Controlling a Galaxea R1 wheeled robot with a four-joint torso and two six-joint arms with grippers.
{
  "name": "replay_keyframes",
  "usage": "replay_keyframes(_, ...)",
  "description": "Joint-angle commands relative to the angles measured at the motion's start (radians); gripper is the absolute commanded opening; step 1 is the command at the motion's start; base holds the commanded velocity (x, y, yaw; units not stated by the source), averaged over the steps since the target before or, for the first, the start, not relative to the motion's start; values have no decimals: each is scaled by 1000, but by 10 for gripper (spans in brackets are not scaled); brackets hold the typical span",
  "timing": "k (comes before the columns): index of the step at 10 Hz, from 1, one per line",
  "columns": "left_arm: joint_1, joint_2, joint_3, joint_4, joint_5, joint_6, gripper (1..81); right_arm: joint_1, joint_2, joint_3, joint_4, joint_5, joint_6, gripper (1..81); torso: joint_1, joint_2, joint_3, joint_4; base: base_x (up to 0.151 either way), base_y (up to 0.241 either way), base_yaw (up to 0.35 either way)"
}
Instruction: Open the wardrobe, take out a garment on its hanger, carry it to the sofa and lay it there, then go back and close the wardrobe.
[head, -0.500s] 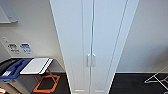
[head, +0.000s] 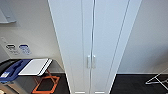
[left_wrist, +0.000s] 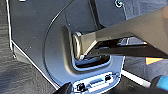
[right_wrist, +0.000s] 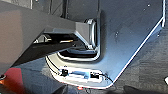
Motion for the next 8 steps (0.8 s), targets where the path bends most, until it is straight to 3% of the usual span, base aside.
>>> replay_keyframes(1, -4, -3, 12, 2, 61, 8, 811, 11, 8, 6, -9, -69, -3, 811, 0, 0, 0, 0, 86, 0, 0)
replay_keyframes(8, -4, -4, 12, 2, 61, 8, 811, 9, 6, 6, -12, -69, -5, 811, 0, 0, 0, 0, 87, 0, 0)
